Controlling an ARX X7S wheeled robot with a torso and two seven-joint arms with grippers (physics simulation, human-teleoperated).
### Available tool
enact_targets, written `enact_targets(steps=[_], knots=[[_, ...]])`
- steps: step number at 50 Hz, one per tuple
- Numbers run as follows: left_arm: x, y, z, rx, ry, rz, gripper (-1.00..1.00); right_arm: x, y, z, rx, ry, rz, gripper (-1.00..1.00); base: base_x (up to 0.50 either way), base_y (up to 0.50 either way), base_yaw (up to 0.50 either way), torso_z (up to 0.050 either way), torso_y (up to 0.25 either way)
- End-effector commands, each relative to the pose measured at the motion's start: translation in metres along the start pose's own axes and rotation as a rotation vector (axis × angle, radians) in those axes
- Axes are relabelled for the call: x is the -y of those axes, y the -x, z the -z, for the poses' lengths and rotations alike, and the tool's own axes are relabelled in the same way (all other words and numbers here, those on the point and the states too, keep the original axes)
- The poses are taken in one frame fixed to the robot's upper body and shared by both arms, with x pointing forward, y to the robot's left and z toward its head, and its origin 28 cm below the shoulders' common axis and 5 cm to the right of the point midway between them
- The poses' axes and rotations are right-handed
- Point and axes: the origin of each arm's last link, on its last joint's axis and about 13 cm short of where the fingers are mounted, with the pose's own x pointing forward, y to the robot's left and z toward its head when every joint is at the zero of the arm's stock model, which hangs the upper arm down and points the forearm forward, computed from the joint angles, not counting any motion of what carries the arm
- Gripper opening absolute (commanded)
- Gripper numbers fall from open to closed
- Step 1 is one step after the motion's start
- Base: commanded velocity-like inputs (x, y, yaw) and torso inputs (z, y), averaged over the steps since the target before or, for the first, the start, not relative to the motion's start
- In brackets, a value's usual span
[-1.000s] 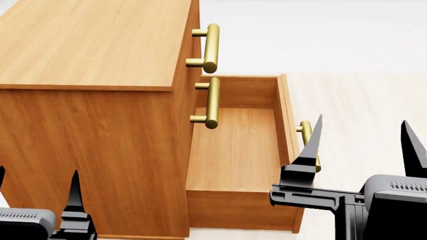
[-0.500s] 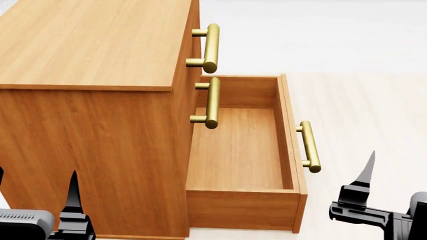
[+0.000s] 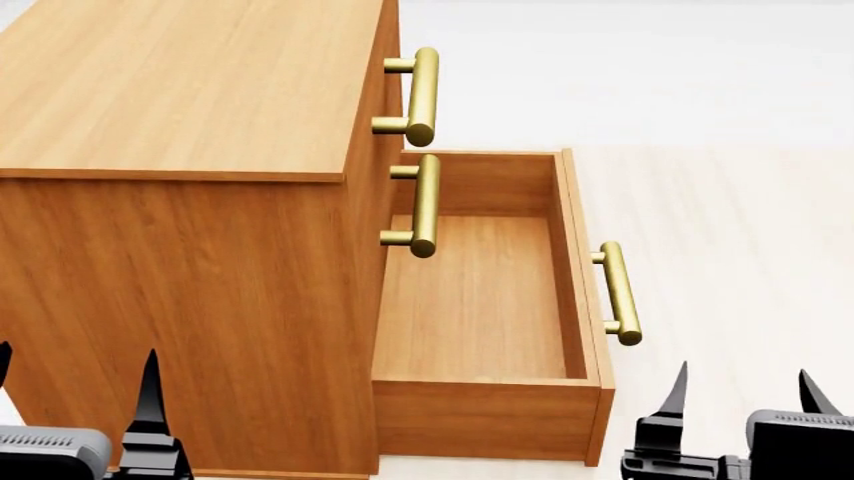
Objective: Close the bottom drawer of the cabinet.
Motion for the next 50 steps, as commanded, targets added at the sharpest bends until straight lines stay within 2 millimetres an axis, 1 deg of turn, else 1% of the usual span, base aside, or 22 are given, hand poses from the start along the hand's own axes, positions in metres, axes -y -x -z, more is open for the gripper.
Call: enact_targets(steps=[1, 4, 7, 12, 16, 25, 26, 35, 41, 44, 50], knots=[[0.0, 0.002, -0.002, 0.011, 0.012, -0.002, 1.0, -0.003, -0.007, 0.017, -0.051, -0.049, -0.153, 1.0, 0.0, 0.0, 0.0, 0.0, 0.0], [0.0, 0.002, -0.002, 0.01, 0.011, -0.002, 1.0, -0.003, -0.009, 0.018, -0.06, -0.053, -0.176, 1.0, 0.0, 0.0, 0.0, 0.0, 0.0], [0.0, 0.001, -0.002, 0.009, 0.012, -0.001, 1.0, -0.008, -0.01, 0.016, -0.074, -0.055, -0.21, 1.0, 0.0, 0.0, 0.0, 0.0, 0.0], [0.001, 0.002, -0.001, 0.008, 0.009, 0.003, 1.0, -0.015, -0.016, 0.019, -0.078, -0.072, -0.242, 1.0, 0.0, 0.0, 0.0, 0.0, 0.0], [0.0, 0.003, -0.001, 0.005, 0.01, 0.001, 1.0, -0.019, -0.018, 0.017, -0.078, -0.08, -0.245, 1.0, 0.0, 0.0, 0.0, 0.0, 0.0], [0.0, 0.003, -0.003, 0.01, 0.011, 0.001, 1.0, -0.03, -0.021, 0.023, -0.068, -0.086, -0.25, 1.0, 0.0, 0.0, 0.0, 0.0, 0.0], [0.0, 0.003, -0.002, 0.009, 0.011, 0.001, 1.0, -0.031, -0.022, 0.028, -0.074, -0.087, -0.254, 1.0, 0.0, 0.0, 0.0, 0.0, 0.0], [0.0, 0.002, -0.003, 0.012, 0.009, 0.002, 1.0, -0.038, -0.022, 0.032, -0.073, -0.086, -0.252, 1.0, 0.0, 0.0, 0.0, 0.0, 0.0], [0.0, 0.002, -0.004, 0.015, 0.011, 0.001, 1.0, -0.047, -0.019, 0.027, -0.063, -0.087, -0.298, 1.0, 0.0, 0.0, 0.0, 0.0, 0.0], [0.001, 0.003, -0.003, 0.013, 0.009, 0.002, 1.0, -0.049, -0.021, 0.029, -0.059, -0.074, -0.317, 1.0, 0.0, 0.0, 0.0, 0.0, 0.0], [0.0, 0.003, -0.004, 0.015, 0.009, 0.001, 1.0, -0.055, -0.021, 0.023, -0.04, -0.059, -0.353, 1.0, 0.0, 0.0, 0.0, 0.0, 0.0]])
